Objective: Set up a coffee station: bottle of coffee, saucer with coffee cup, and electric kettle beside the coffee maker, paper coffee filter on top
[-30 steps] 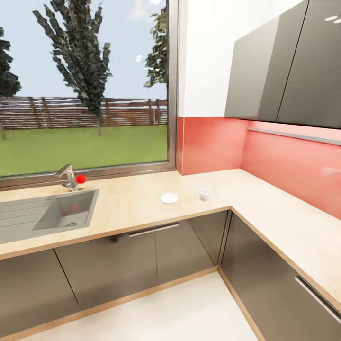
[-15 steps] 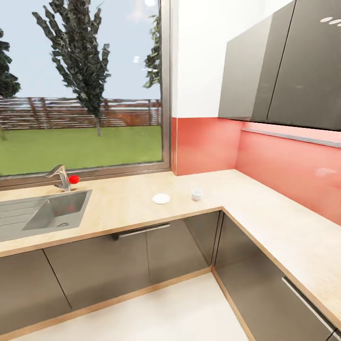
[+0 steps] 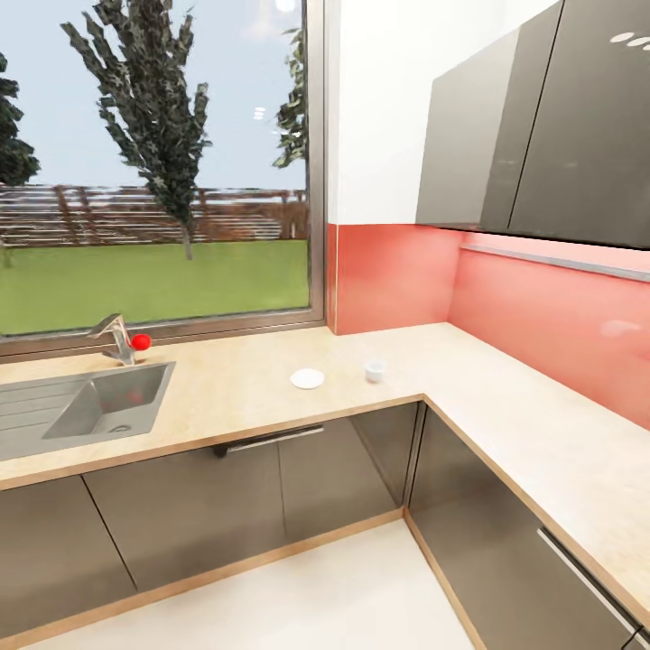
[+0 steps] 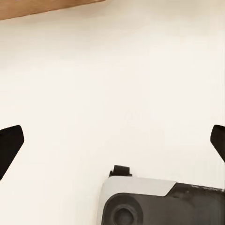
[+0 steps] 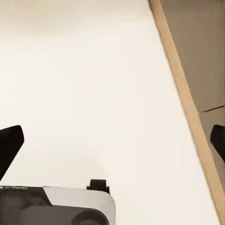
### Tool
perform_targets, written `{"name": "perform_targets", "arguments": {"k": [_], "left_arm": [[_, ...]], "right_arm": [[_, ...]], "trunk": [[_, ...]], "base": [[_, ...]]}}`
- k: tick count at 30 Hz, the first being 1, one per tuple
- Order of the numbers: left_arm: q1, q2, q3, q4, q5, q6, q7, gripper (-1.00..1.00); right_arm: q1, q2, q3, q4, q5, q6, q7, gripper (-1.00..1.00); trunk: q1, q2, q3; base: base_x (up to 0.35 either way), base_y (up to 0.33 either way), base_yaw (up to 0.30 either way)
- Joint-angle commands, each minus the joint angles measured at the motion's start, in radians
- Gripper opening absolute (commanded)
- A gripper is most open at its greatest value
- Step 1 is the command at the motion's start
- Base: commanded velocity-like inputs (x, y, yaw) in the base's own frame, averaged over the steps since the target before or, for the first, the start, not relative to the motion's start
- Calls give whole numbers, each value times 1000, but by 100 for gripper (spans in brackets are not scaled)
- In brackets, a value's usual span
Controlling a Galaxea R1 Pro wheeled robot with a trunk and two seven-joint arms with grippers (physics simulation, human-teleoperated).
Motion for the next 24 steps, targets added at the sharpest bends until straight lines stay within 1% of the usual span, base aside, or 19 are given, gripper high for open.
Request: {"name": "perform_targets", "arguments": {"k": [1,3,4,6,7,9,10,11,13,14,16,17,18,19,20,21,22,23,24], "left_arm": [[-1,1,-8,-29,10,-4,4,100],[-2,2,-8,-146,11,-3,0,100],[-2,2,-7,-205,12,-1,-4,100],[-3,3,-6,-309,12,3,-11,100],[-3,3,-5,-332,12,4,-13,100],[-4,3,-3,-422,17,8,-24,100],[-6,3,-2,-467,19,10,-30,100],[-7,3,-2,-489,21,11,-33,100],[-10,2,3,-579,24,15,-41,100],[-11,2,3,-601,25,17,-42,100],[-15,3,8,-681,27,42,-44,100],[-24,3,19,-744,27,90,-45,100],[-35,3,30,-789,27,134,-46,100],[-80,2,69,-913,28,282,-59,100],[-90,2,73,-930,28,304,-62,100],[-127,3,82,-974,28,368,-71,100],[-141,3,84,-985,28,390,-73,100],[-187,3,88,-1011,28,456,-80,100],[-203,3,89,-1017,28,480,-82,100]], "right_arm": [[-2,8,-8,-9,5,-13,8,100],[-23,29,8,-23,6,-42,10,100],[-41,38,28,-27,5,-51,10,100],[-87,50,81,-29,4,-61,9,100],[-99,53,93,-29,4,-62,9,100],[-150,73,127,-29,3,-65,9,100],[-174,84,136,-29,3,-66,9,100],[-186,88,139,-29,3,-66,9,100],[-232,103,147,-29,2,-67,9,100],[-243,107,148,-29,2,-67,9,100],[-296,120,150,-31,1,-67,9,100],[-339,120,151,-31,0,-66,9,100],[-365,120,151,-31,-1,-65,9,100],[-432,120,152,-30,-4,-62,10,100],[-452,120,152,-29,-4,-61,10,100],[-471,120,152,-29,-4,-60,10,100],[-481,120,152,-28,-4,-60,10,100],[-507,120,152,-25,-5,-59,10,100],[-516,120,152,-25,-5,-58,11,100]], "trunk": [[0,-1,-1],[0,-1,-1],[0,-1,-1],[0,-1,-1],[0,-1,-1],[0,-1,-1],[0,-1,-1],[0,-1,-1],[0,-1,-1],[0,-1,-1],[0,-1,-1],[0,-1,-1],[0,-1,-1],[0,-1,-1],[0,-1,-1],[0,-1,-1],[0,-1,-1],[0,-1,-1],[0,-1,-1]], "base": [[0,0,0],[0,0,0],[0,0,0],[0,0,0],[0,0,0],[0,0,0],[0,0,0],[0,0,0],[0,0,0],[0,0,0],[0,0,0],[0,0,0],[0,0,0],[0,0,0],[0,0,0],[0,0,0],[0,0,0],[0,0,0],[0,0,0]]}}
